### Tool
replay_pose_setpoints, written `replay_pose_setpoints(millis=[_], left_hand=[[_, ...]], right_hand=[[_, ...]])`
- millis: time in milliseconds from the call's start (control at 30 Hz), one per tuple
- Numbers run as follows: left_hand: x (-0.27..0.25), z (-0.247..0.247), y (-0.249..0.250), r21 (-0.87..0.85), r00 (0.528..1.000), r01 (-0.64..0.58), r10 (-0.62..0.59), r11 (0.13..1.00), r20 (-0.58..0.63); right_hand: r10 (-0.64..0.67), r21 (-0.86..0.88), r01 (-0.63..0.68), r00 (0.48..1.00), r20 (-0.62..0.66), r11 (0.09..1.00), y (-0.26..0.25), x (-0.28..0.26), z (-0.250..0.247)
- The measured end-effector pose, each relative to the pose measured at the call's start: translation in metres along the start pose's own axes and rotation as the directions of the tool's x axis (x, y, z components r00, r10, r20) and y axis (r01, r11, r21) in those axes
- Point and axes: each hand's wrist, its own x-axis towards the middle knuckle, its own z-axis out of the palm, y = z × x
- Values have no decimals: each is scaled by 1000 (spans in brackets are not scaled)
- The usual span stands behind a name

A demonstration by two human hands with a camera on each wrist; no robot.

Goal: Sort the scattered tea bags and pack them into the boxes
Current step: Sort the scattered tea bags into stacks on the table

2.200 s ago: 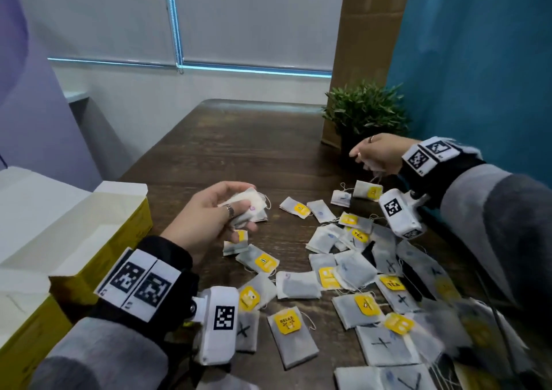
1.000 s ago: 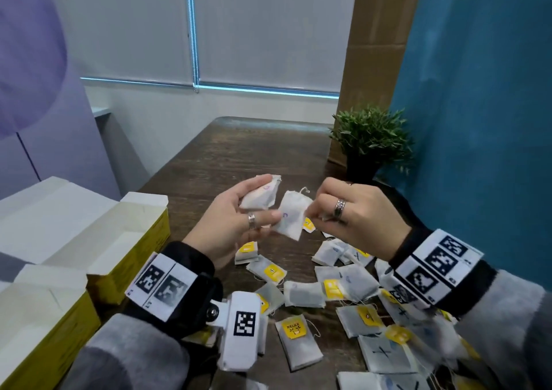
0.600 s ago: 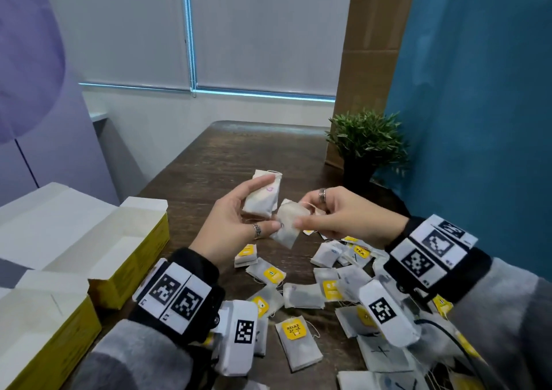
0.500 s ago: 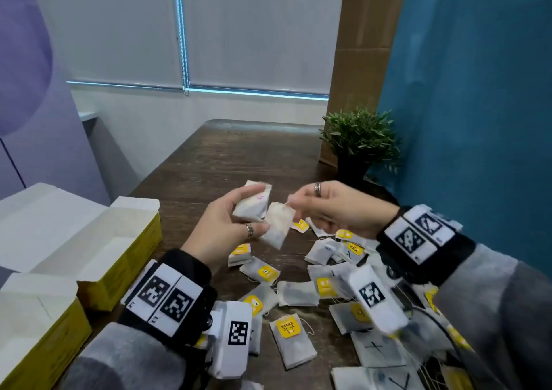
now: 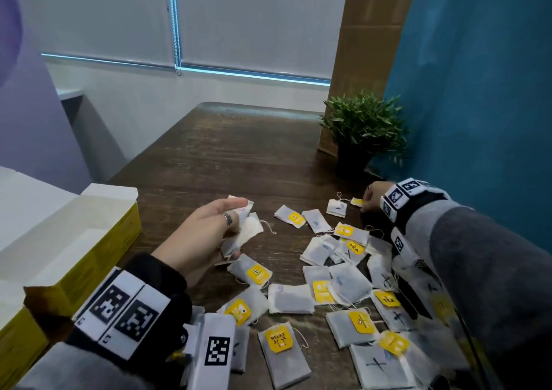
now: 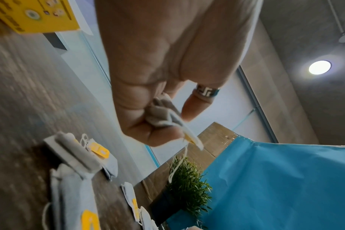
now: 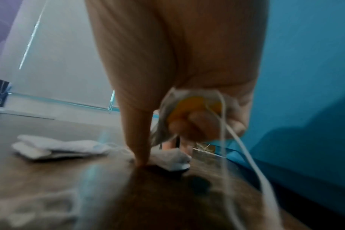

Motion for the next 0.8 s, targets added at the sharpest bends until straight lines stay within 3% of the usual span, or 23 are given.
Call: replay_pose_setpoints(millis=[133, 233, 300, 367, 433, 500, 667, 800], left_hand=[[-4, 3, 4, -46, 999, -20, 17, 999, -51], [-5, 7, 8, -110, 998, -29, 22, 994, -61], [-6, 8, 10, -190, 999, -4, -5, 982, -51], [-6, 7, 11, -226, 999, 14, -20, 974, -26], [-7, 6, 10, -140, 999, -27, 22, 990, -34], [-10, 6, 8, -35, 997, -67, 65, 997, -45], [-20, 9, 11, 37, 993, -116, 116, 993, 1], [-24, 11, 13, 75, 986, -160, 157, 984, 50]], right_hand=[[-56, -14, 55, 996, -69, 998, -24, -46, -16], [-137, 211, 144, 989, -50, 967, -27, -72, -38], [-188, 514, 164, 982, -5, 842, -30, -94, -52], [-294, 753, 174, 955, 27, 635, -33, -118, -63], [-410, 889, 160, 911, 34, 428, -38, -139, -69], [-485, 949, 134, 874, 23, 286, -42, -154, -72], [-572, 995, 74, 820, -23, 65, -58, -188, -69], [-634, 999, 34, 773, -6, 31, -70, -213, -63]])
